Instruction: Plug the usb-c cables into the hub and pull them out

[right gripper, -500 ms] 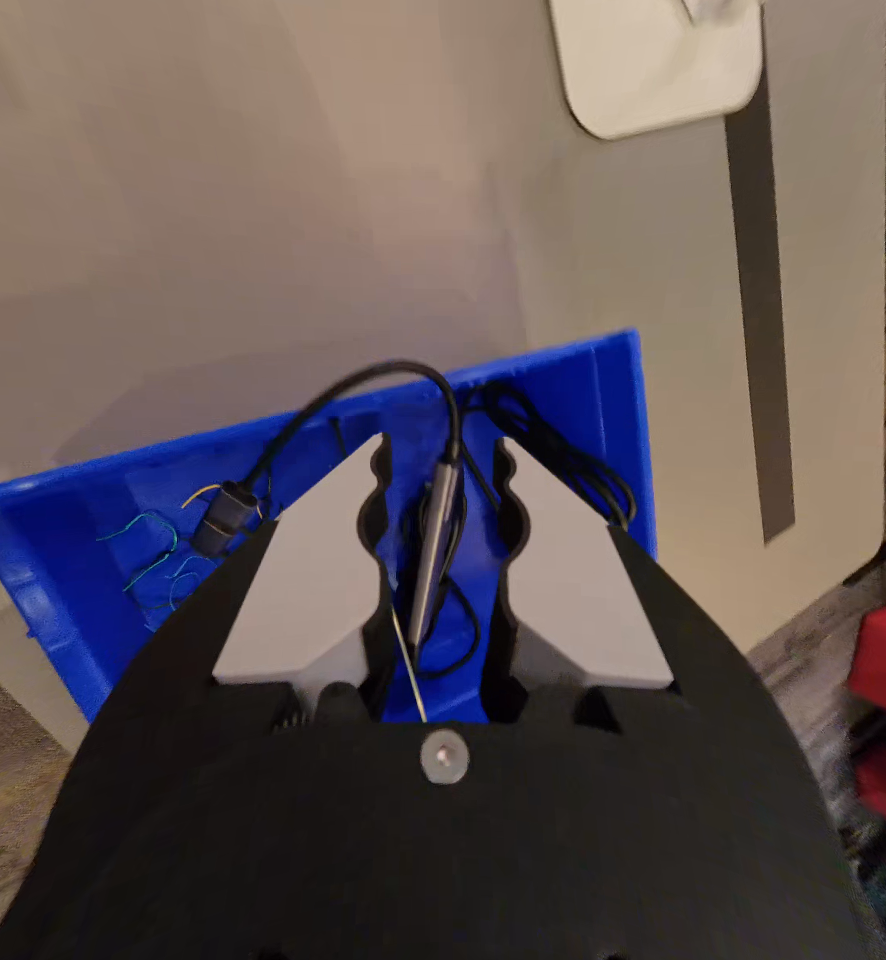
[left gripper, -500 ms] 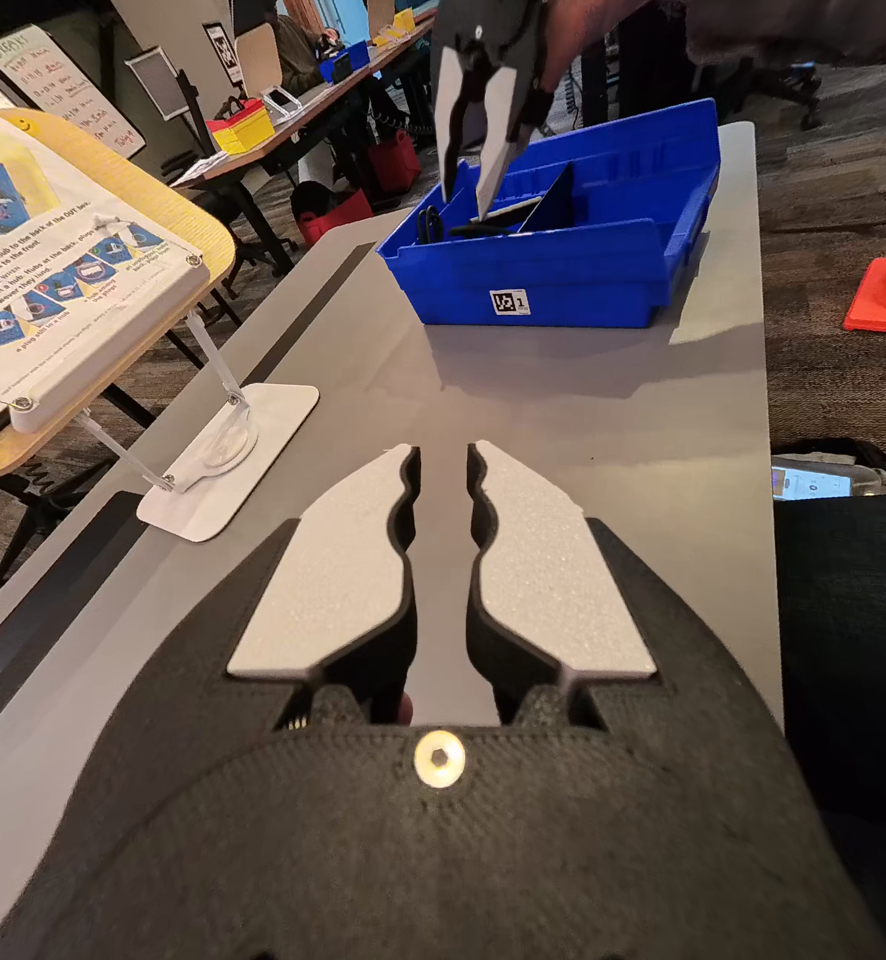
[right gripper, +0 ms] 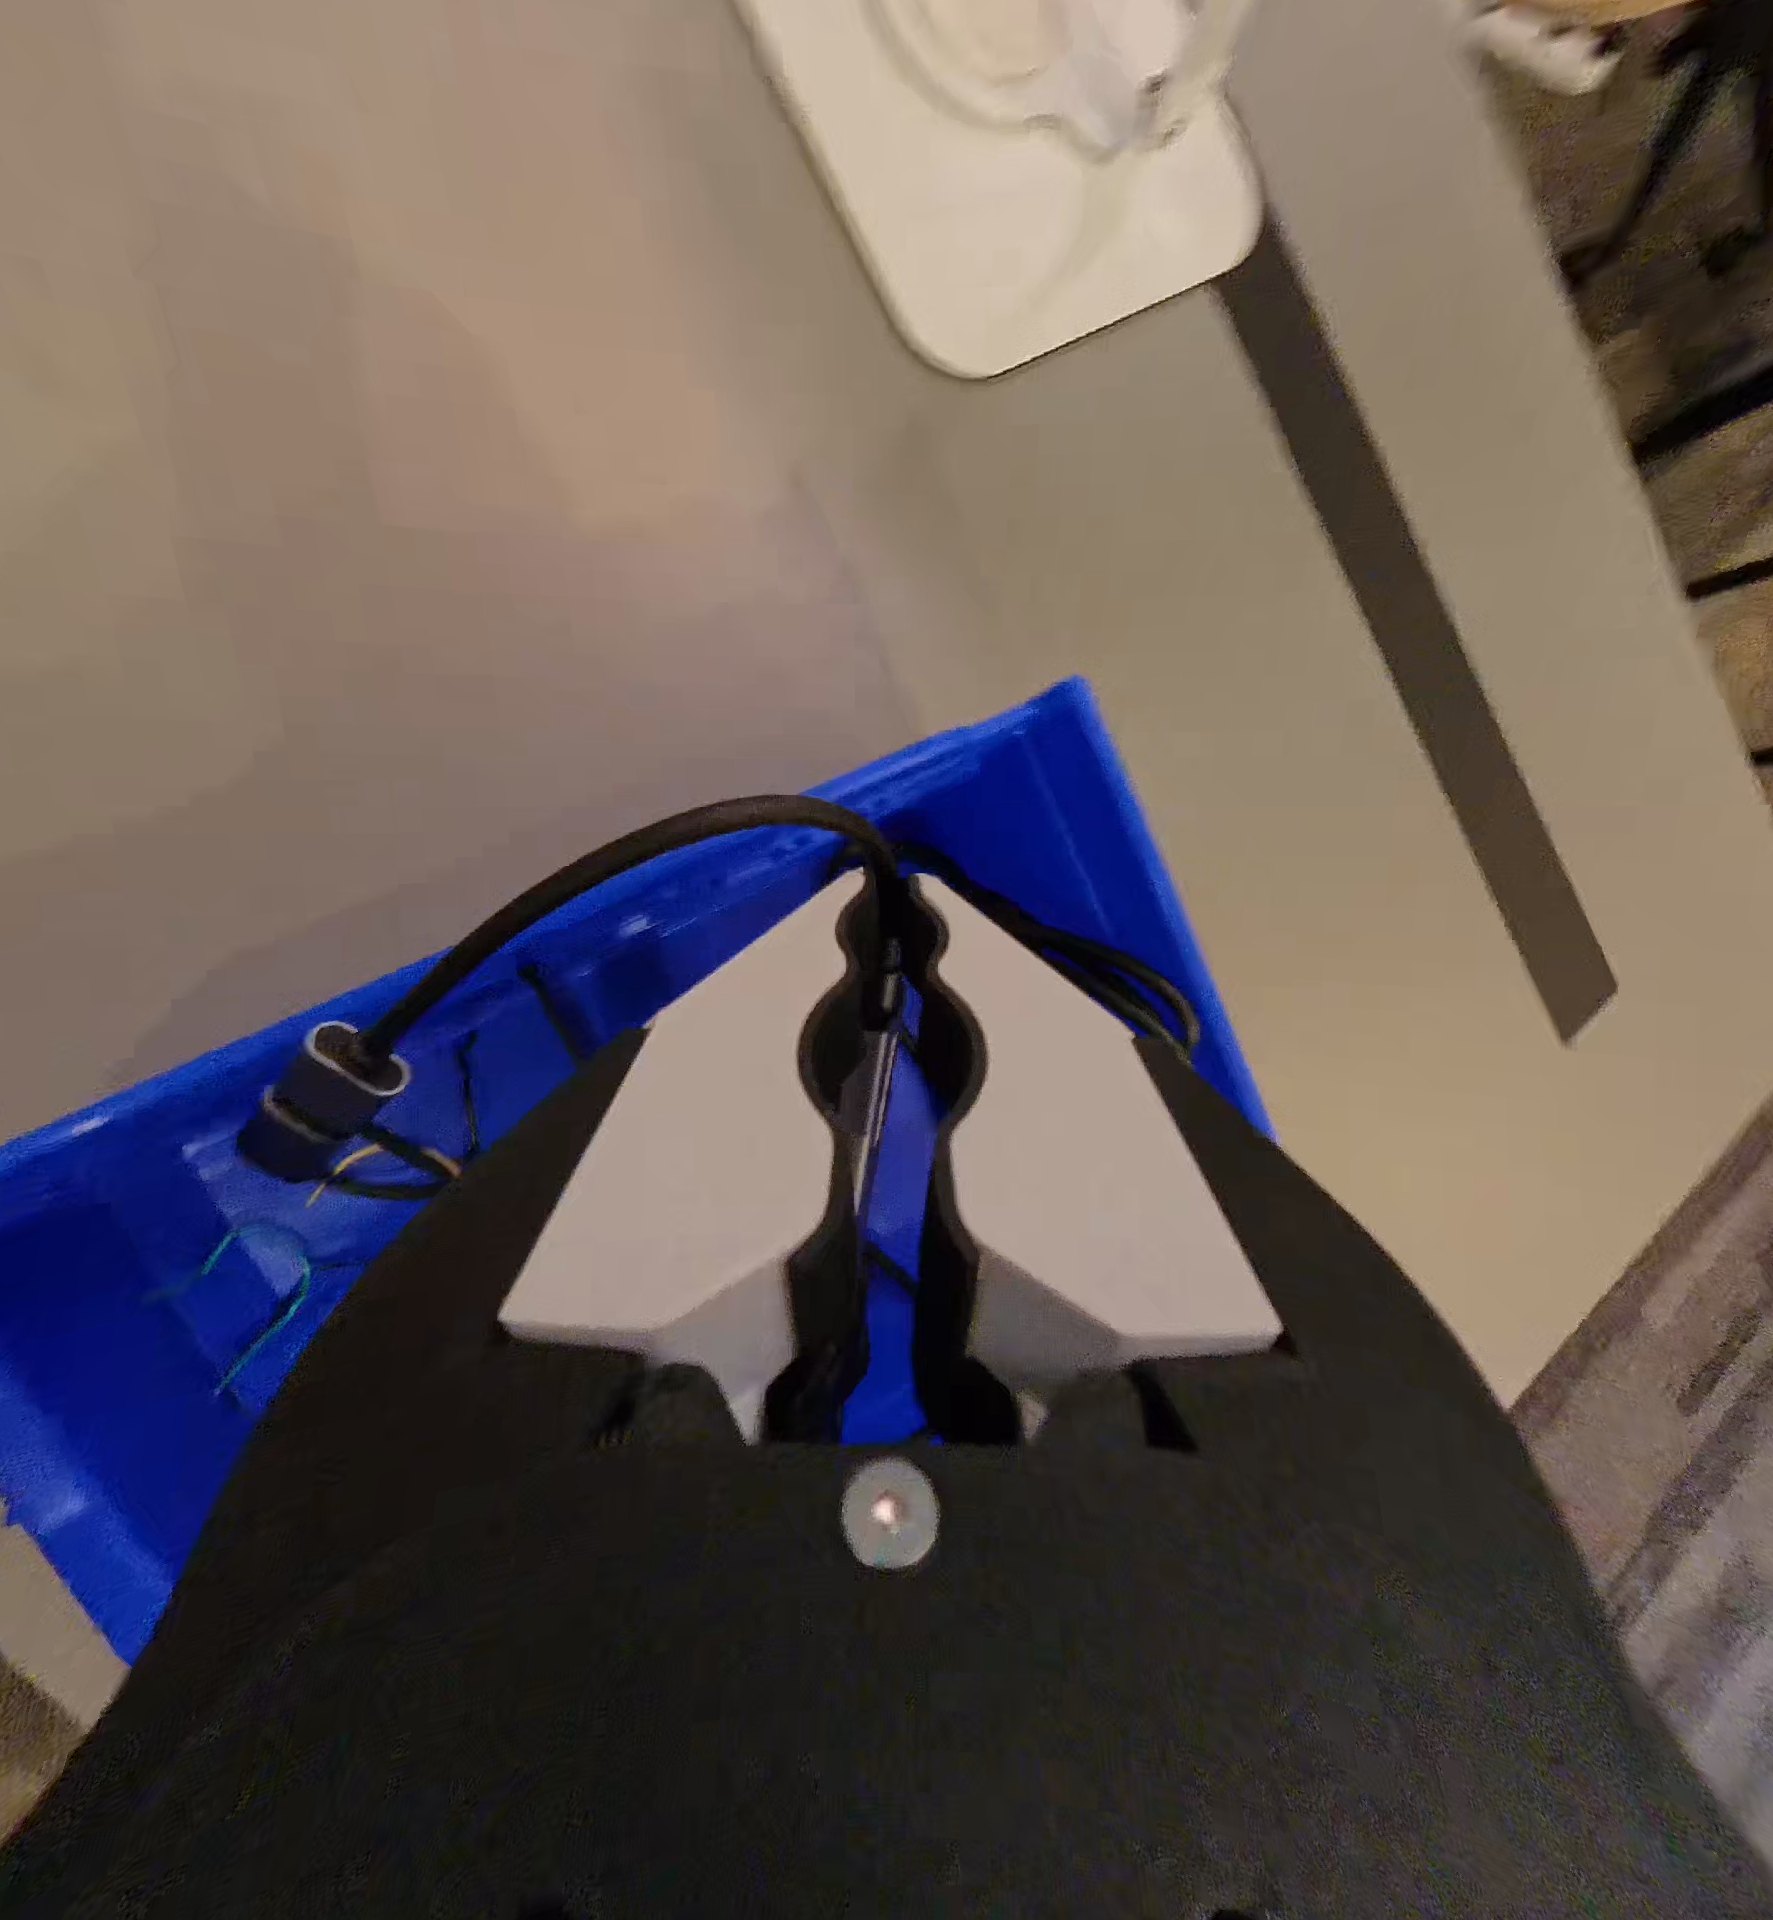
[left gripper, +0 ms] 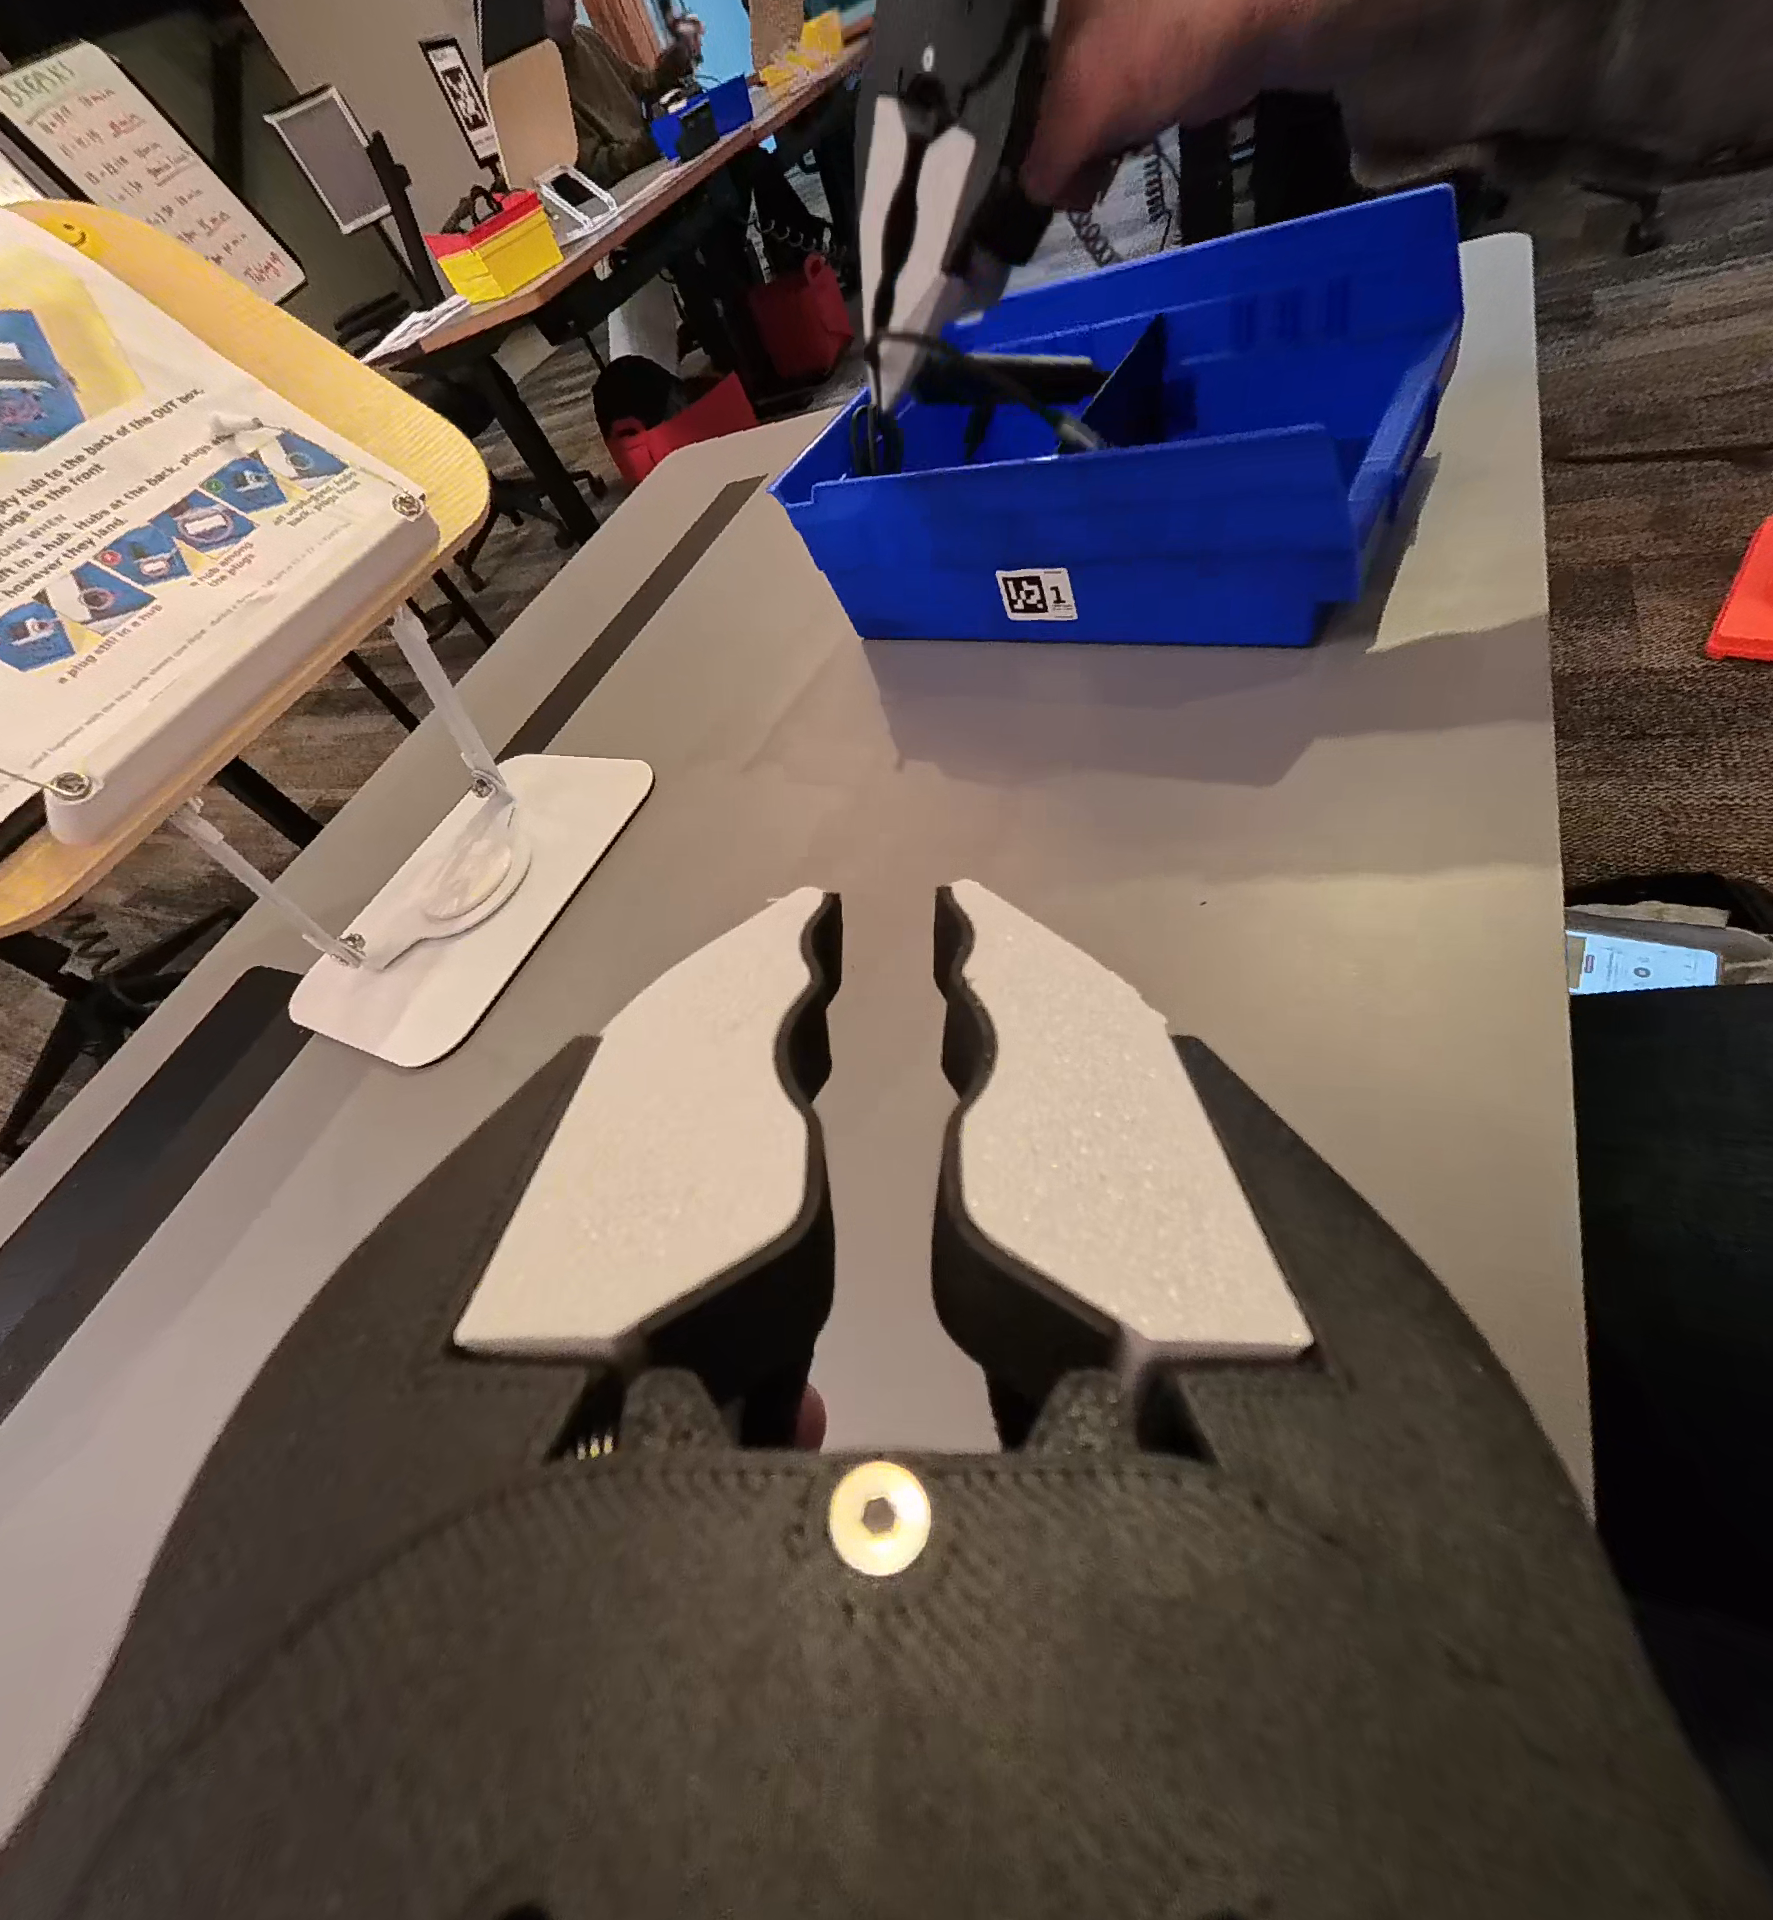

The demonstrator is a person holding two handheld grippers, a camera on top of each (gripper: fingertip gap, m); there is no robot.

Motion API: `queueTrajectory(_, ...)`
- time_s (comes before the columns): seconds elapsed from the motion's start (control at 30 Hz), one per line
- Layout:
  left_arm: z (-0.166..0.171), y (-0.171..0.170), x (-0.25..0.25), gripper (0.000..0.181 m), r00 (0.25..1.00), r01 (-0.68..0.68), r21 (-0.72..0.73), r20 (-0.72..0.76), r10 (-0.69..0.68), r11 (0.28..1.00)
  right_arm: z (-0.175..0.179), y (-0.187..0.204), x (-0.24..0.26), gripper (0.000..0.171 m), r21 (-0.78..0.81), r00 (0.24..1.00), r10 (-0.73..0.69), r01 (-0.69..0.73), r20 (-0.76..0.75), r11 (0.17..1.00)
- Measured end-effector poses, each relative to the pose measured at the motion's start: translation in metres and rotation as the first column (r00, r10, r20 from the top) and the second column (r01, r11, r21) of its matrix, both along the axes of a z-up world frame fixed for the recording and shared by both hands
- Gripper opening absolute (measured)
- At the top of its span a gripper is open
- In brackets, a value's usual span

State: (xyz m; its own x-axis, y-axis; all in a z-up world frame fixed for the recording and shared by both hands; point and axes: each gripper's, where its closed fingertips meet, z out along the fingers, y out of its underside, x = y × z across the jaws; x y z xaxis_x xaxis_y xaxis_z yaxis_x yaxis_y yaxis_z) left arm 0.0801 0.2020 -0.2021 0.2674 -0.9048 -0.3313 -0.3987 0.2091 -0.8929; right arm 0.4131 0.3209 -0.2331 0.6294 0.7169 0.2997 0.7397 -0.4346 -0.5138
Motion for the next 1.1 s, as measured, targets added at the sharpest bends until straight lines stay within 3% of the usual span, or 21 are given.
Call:
queueTrajectory(0.2,-0.004,0.000,0.002,0.016,1.000,0.001,-0.007,-0.006,-0.001,1.000,0.040,0.017,0.036,0.000,0.157,0.967,-0.234,0.247,-0.098,0.956)
queueTrajectory(0.37,-0.004,-0.002,0.003,0.016,1.000,0.004,-0.006,-0.010,-0.004,1.000,0.054,0.028,0.062,0.000,0.338,0.922,-0.381,0.380,-0.068,0.861)
queueTrajectory(0.53,-0.004,-0.001,0.003,0.016,1.000,0.003,-0.009,-0.007,-0.003,1.000,0.050,0.034,0.065,0.000,0.511,0.892,-0.449,0.363,0.050,0.779)
queueTrajectory(0.83,-0.003,-0.001,0.000,0.016,1.000,-0.001,-0.005,-0.005,0.001,1.000,0.038,0.050,0.071,0.000,0.632,0.845,-0.535,0.411,0.007,0.658)
queueTrajectory(1.0,-0.006,-0.001,0.000,0.016,1.000,0.000,-0.002,-0.016,0.000,1.000,0.018,0.058,0.058,0.001,0.657,0.851,-0.522,0.360,0.061,0.662)
queueTrajectory(1.1,-0.005,0.000,-0.001,0.016,1.000,-0.004,0.003,-0.018,0.004,1.000,-0.002,0.060,0.057,0.003,0.593,0.856,-0.505,0.350,0.112,0.725)
